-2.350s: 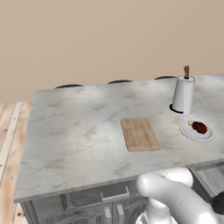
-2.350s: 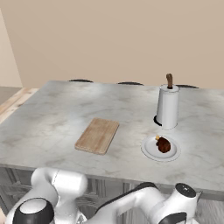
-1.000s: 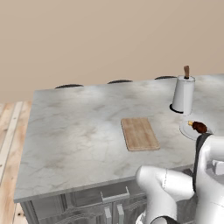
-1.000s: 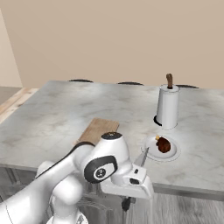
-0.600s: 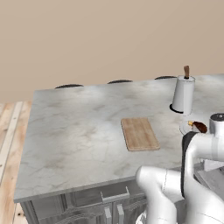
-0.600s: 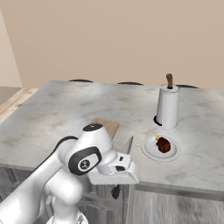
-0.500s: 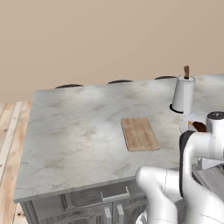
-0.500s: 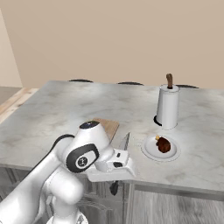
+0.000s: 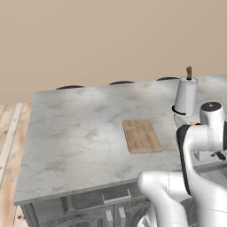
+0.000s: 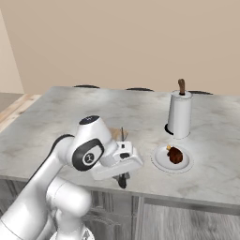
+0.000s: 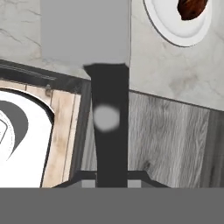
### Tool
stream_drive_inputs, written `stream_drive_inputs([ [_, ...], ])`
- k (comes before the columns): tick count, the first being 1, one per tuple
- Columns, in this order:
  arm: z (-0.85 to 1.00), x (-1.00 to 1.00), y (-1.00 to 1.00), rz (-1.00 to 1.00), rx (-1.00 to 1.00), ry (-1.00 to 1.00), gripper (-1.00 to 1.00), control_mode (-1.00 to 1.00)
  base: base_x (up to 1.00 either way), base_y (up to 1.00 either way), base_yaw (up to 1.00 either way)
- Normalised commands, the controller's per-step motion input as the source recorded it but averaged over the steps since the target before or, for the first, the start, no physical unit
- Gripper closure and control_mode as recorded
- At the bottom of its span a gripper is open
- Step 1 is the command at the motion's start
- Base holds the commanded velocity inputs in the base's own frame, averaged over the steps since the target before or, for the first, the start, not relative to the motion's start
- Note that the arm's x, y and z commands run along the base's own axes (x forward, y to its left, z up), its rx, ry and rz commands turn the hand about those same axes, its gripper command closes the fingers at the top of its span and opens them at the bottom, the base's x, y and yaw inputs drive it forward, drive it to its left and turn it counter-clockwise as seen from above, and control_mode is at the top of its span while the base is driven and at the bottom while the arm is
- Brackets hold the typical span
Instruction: Pick up the knife from the drawer and place it on the cutting board. Then place the meat from the plate to the cutting board.
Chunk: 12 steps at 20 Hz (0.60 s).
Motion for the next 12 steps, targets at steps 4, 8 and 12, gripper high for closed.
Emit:
stream_drive_inputs([
  [4,-0.01,0.17,0.0,0.24,0.0,0.02,1.0,-1.0,0.0,0.0,0.0],
  [8,0.02,0.13,0.06,0.22,0.03,0.01,1.0,-1.0,0.0,0.0,0.0],
  [12,0.06,0.49,0.31,0.16,0.02,0.06,1.0,-1.0,0.0,0.0,0.0],
])
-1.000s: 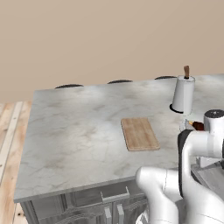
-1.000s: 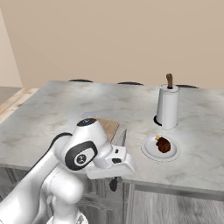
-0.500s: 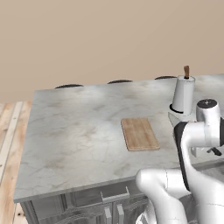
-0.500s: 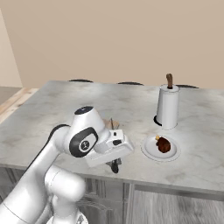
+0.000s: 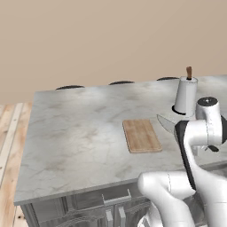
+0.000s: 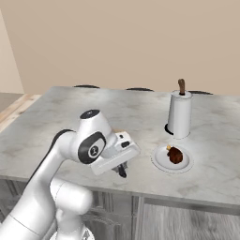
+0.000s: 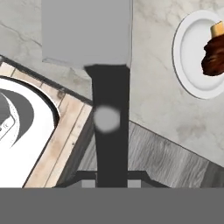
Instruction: Pick up the knife from the drawer and place it on the cutting board. Then place the meat from the plate to the cutting board.
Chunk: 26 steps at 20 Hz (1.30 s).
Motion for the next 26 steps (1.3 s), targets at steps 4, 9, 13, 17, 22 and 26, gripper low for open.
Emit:
stream_drive_inputs([
  [4,0.01,0.49,0.36,0.13,0.01,0.08,1.0,-1.0,0.0,0.0,0.0],
  [9,0.01,0.55,0.31,0.12,0.01,0.11,1.0,-1.0,0.0,0.0,0.0],
  [13,0.0,0.57,0.29,0.1,0.02,0.08,1.0,-1.0,0.0,0.0,0.0],
  [17,0.0,0.53,0.32,0.08,0.03,0.06,1.0,-1.0,0.0,0.0,0.0],
  [22,0.0,0.48,0.26,0.08,0.03,0.03,1.0,-1.0,0.0,0.0,0.0],
  [26,-0.11,0.43,0.27,0.05,0.01,0.0,1.0,-1.0,0.0,0.0,0.0],
])
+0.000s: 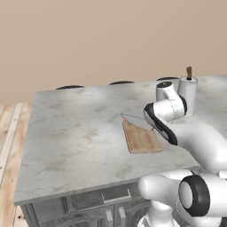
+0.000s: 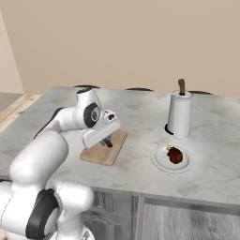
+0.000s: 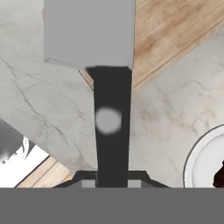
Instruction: Pick up the knife from the drawer and place it on the cutting board. Then place the meat from the plate to the cutting board.
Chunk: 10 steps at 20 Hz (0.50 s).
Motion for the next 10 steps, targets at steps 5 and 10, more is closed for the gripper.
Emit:
stream_drive_inputs([
  [5,-0.17,0.42,0.16,0.03,0.0,0.0,1.0,-1.0,0.0,0.0,0.0],
  [10,-0.17,0.4,0.11,0.02,0.0,0.0,1.0,-1.0,0.0,0.0,0.0],
])
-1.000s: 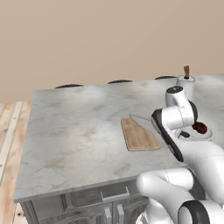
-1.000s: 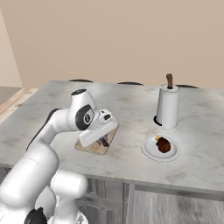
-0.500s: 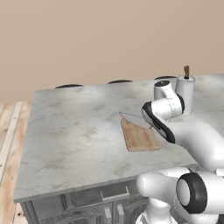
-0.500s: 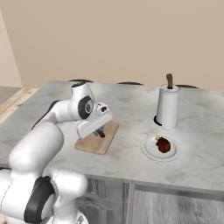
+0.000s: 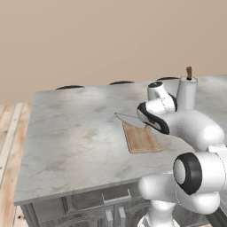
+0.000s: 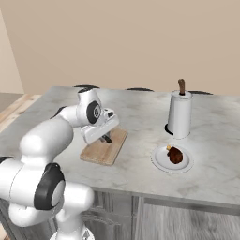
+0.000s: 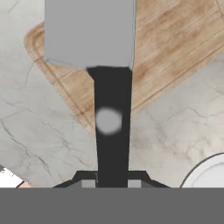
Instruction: Pick up the knife from the drawer and place it on the cutting board. Then place the meat from the plate to the cutting board.
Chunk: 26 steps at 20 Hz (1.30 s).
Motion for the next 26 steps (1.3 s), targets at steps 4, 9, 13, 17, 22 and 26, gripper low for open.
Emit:
stream_drive_inputs([
  [4,-0.19,0.42,0.01,0.03,0.0,0.0,1.0,-1.0,0.0,0.0,0.0],
  [9,-0.22,0.39,0.0,0.04,0.01,0.0,1.0,-1.0,0.0,0.0,0.0],
  [13,-0.27,0.35,0.0,0.04,0.01,0.0,1.0,-1.0,0.0,0.0,0.0],
  [17,-0.33,0.31,0.0,0.03,0.0,0.0,1.0,-1.0,0.0,0.0,0.0],
  [22,-0.29,0.27,0.0,0.02,0.0,0.01,1.0,-1.0,0.0,0.0,0.0],
  [26,-0.15,0.26,0.0,0.01,0.0,0.0,1.0,-1.0,0.0,0.0,0.0],
])
